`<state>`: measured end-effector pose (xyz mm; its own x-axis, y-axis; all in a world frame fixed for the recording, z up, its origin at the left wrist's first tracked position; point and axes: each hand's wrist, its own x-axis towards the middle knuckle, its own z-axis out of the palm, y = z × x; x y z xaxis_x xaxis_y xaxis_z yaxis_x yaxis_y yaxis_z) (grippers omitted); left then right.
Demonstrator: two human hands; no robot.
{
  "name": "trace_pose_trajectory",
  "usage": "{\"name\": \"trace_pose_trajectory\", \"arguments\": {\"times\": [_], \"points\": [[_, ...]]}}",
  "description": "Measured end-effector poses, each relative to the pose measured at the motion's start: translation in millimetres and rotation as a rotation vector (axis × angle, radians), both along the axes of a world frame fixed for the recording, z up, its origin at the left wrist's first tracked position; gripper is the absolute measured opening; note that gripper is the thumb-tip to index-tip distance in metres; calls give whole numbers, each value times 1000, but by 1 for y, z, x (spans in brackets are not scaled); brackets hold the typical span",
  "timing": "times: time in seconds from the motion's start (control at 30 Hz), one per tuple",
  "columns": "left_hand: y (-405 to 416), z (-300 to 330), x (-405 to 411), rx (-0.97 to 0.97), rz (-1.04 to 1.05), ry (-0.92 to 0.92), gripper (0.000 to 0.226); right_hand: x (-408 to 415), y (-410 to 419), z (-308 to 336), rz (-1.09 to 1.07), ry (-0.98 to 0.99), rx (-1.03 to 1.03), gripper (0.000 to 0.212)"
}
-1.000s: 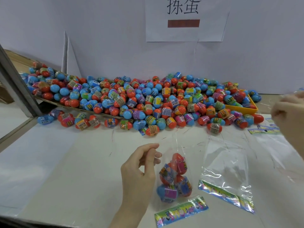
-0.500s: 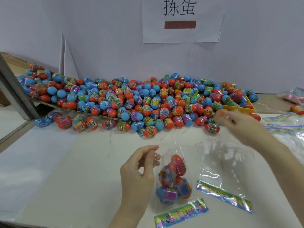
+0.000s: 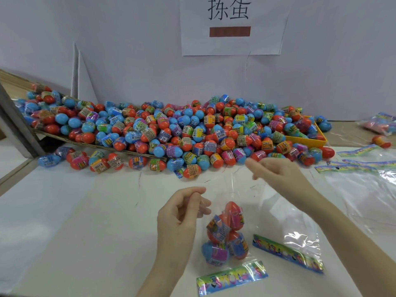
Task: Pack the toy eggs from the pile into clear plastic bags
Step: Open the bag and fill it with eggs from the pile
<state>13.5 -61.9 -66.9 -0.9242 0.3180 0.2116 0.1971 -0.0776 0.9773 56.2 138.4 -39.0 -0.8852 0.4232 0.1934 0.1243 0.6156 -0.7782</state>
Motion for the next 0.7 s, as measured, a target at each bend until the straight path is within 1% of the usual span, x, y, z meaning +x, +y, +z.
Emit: {"name": "trace_pose_trajectory", "arguments": {"times": [0.1, 0.17, 0.23, 0.27, 0.4, 0.47, 0.5, 0.57, 0.6, 0.63, 0.7], "points": [[0, 0, -5, 12, -43, -60, 28, -1, -9, -5, 203, -216, -252, 49], [-1, 0, -8, 13, -72, -106, 27, -1, -10, -9, 301, -241, -367, 40], [-3, -1, -12, 16, -100, -160, 25, 1, -10, -12, 334, -208, -443, 26], [-4, -1, -14, 20, -114, -181, 25, 2, -11, -13, 331, -184, -470, 25], [-4, 2, -18, 10, -145, -212, 22, 4, -14, -15, 269, -109, -515, 26], [-4, 3, -17, -4, -164, -213, 11, 6, -15, -15, 261, -91, -530, 27], [-3, 3, -16, -24, -182, -218, 17, 7, -16, -15, 256, -84, -540, 28], [-3, 1, -16, -93, -216, -262, 43, 8, -16, -15, 241, -79, -562, 31], [-3, 0, -16, -136, -225, -288, 47, 9, -16, -15, 235, -79, -573, 32], [-3, -1, -16, -168, -242, -304, 43, 9, -15, -15, 229, -80, -582, 33], [-3, -3, -16, -190, -263, -298, 21, 11, -16, -16, 217, -84, -584, 34]]}}
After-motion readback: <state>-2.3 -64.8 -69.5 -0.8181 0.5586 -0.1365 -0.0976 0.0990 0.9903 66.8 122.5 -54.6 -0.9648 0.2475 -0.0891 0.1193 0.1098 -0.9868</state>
